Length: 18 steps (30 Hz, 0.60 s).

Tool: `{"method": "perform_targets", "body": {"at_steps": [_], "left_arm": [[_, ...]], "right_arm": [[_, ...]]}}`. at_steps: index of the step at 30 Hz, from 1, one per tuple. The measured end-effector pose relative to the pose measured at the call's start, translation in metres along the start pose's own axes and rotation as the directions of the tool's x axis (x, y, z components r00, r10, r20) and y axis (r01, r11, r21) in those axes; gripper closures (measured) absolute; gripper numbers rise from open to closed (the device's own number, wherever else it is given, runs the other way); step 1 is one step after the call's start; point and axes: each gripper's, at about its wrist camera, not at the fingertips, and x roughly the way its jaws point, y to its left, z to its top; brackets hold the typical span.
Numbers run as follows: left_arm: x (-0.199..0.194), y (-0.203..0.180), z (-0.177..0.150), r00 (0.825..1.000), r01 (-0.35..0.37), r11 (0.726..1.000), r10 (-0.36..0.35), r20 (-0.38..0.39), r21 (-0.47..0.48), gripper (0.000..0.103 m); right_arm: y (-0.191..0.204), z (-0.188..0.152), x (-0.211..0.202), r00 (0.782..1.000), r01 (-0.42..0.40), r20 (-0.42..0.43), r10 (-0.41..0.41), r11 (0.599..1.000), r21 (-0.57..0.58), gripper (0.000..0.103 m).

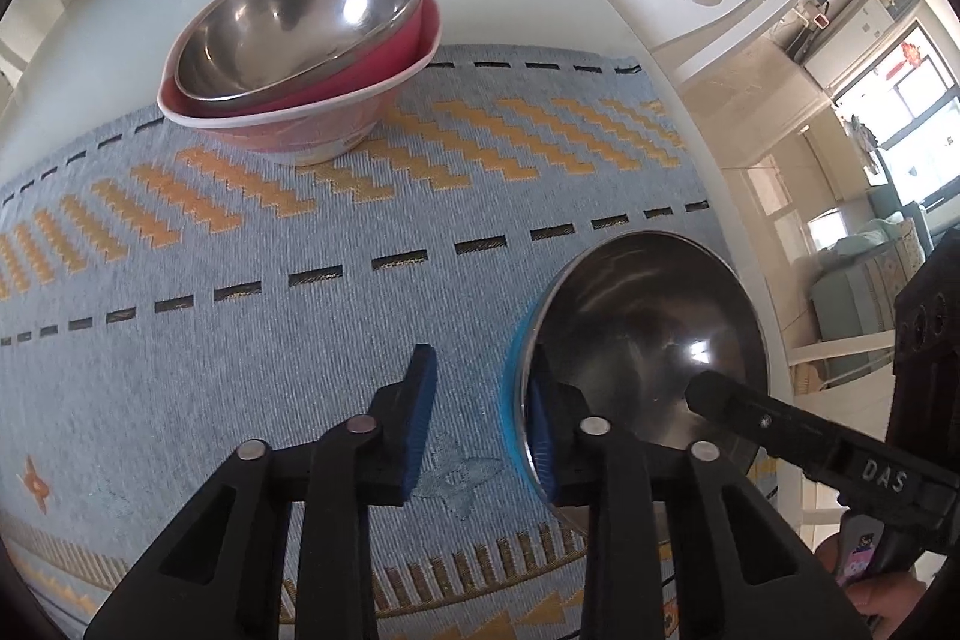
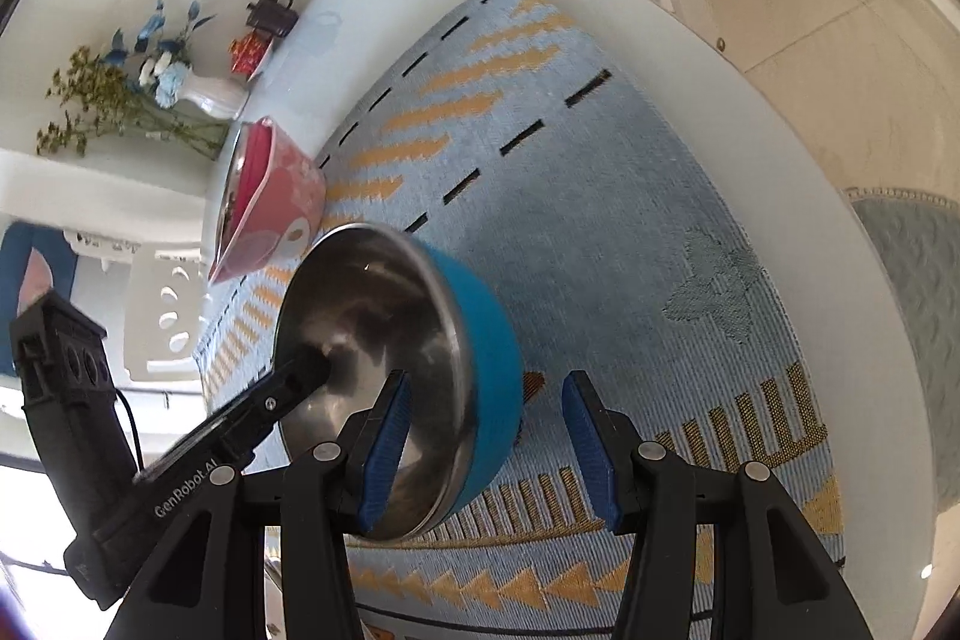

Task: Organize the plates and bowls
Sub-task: 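Grasp the blue-and-steel bowl rim with the left tool while the right tool grasps it too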

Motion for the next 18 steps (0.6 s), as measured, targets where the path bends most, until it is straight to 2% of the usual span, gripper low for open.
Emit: {"method": "perform_targets", "body": {"at_steps": [2, 6, 9, 12, 18], "left_arm": [[0.001, 0.002, -0.001, 1.000, 0.018, 1.000, -0.018, 0.005, -0.020, 0.084], [0.001, -0.003, -0.001, 1.000, 0.025, 1.000, -0.025, 0.017, -0.003, 0.092], [0.004, -0.008, -0.001, 1.000, 0.011, 1.000, -0.011, 0.013, 0.023, 0.092], [0.008, -0.010, -0.002, 0.999, 0.032, 0.999, -0.032, -0.005, 0.009, 0.092], [0.005, -0.012, 0.000, 1.000, 0.024, 0.999, -0.024, -0.003, 0.021, 0.092]], "right_arm": [[-0.001, 0.000, -0.001, 1.000, 0.010, 0.007, -0.010, 1.000, 0.002, 0.068], [-0.001, 0.001, -0.002, 1.000, -0.004, 0.012, 0.003, 1.000, 0.010, 0.075], [0.004, 0.002, -0.002, 1.000, 0.014, 0.015, -0.014, 1.000, -0.009, 0.083], [0.006, 0.002, -0.003, 1.000, 0.020, 0.017, -0.020, 1.000, -0.014, 0.083], [0.004, 0.004, -0.007, 1.000, 0.007, 0.029, -0.007, 1.000, 0.006, 0.083]]}}
